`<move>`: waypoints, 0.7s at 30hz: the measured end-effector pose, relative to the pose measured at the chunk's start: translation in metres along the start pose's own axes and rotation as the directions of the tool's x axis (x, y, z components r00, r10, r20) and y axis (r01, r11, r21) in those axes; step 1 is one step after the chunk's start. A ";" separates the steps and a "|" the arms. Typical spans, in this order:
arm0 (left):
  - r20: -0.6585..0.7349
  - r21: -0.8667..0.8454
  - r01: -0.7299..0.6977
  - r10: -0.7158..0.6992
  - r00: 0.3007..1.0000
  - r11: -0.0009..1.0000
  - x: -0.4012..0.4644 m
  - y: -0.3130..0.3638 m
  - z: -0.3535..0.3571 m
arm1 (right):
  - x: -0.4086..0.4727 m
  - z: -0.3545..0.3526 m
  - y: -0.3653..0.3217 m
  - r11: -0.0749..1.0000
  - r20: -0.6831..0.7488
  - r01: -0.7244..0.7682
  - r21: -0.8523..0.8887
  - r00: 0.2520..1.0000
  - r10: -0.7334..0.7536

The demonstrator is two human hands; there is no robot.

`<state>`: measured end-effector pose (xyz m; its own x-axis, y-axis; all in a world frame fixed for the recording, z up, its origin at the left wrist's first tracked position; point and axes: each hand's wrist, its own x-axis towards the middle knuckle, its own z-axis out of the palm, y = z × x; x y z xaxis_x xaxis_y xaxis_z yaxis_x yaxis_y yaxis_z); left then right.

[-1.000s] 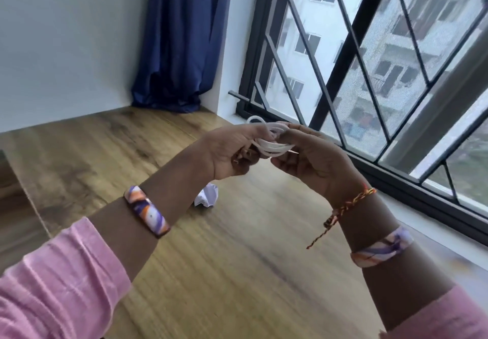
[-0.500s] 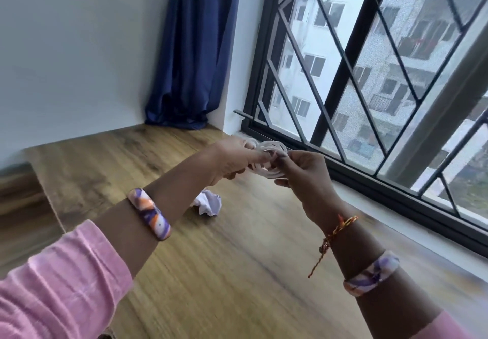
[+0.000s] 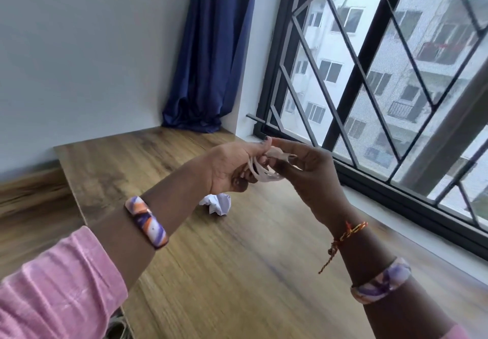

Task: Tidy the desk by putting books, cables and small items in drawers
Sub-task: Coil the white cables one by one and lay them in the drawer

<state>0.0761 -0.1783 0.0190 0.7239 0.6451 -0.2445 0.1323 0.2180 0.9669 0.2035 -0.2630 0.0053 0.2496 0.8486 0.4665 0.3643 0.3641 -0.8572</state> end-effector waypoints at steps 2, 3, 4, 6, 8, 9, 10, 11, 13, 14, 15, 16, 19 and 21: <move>0.029 0.035 0.005 -0.006 1.000 0.999 -0.001 0.001 0.002 | -0.002 0.000 0.003 0.999 -0.029 0.036 -0.012 0.999 -0.036; 0.047 0.066 -0.001 -0.002 0.999 0.998 -0.003 0.002 0.003 | -0.003 -0.002 0.004 0.999 -0.044 0.034 0.025 0.998 -0.033; 0.052 0.110 -0.014 0.008 0.999 0.994 -0.004 0.003 0.005 | -0.004 -0.004 0.004 0.998 -0.057 0.031 0.063 0.998 -0.028; 0.006 0.259 -0.060 0.061 0.998 0.964 -0.005 0.004 0.005 | -0.006 -0.009 0.000 0.994 -0.090 0.014 0.111 0.996 -0.004; -0.042 0.405 -0.131 0.161 0.986 0.905 -0.005 0.002 0.005 | -0.005 -0.015 -0.005 0.978 -0.142 -0.052 0.201 0.987 0.082; -0.042 0.440 -0.175 0.215 0.976 0.880 -0.003 0.000 0.005 | -0.004 -0.017 -0.007 0.962 -0.154 -0.089 0.260 0.979 0.132; -0.029 0.464 -0.227 0.271 0.962 0.856 -0.001 -0.002 0.006 | -0.003 -0.020 -0.008 0.945 -0.161 -0.117 0.306 0.972 0.173; -0.014 0.487 -0.282 0.330 0.944 0.826 0.001 -0.005 0.008 | -0.002 -0.021 -0.009 0.928 -0.167 -0.144 0.343 0.963 0.211; 0.031 0.548 -0.378 0.433 0.901 0.746 0.003 -0.007 0.013 | -0.001 -0.022 -0.007 0.892 -0.181 -0.192 0.409 0.941 0.286; 0.080 0.561 -0.424 0.464 0.882 0.711 0.001 -0.007 0.015 | 0.000 -0.022 -0.005 0.867 -0.181 -0.224 0.445 0.926 0.332; 0.141 0.552 -0.470 0.478 0.867 0.689 -0.001 -0.006 0.016 | 0.000 -0.022 -0.004 0.836 -0.164 -0.271 0.477 0.907 0.388; 0.196 0.527 -0.504 0.479 0.856 0.684 -0.002 -0.005 0.017 | 0.000 -0.022 -0.001 0.796 -0.131 -0.331 0.507 0.883 0.451; 0.309 0.425 -0.572 0.481 0.820 0.702 -0.009 -0.004 0.018 | -0.001 -0.020 0.000 0.633 0.021 -0.486 0.603 0.802 0.597; 0.326 0.372 -0.598 0.503 0.800 0.710 -0.008 -0.007 0.020 | -0.002 -0.016 -0.001 0.540 0.119 -0.526 0.657 0.780 0.615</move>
<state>0.0829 -0.1994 0.0156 0.8669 0.3868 0.3144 -0.0870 -0.5036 0.8595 0.2170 -0.2712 0.0089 0.3117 0.9311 -0.1893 -0.5242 0.0024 -0.8516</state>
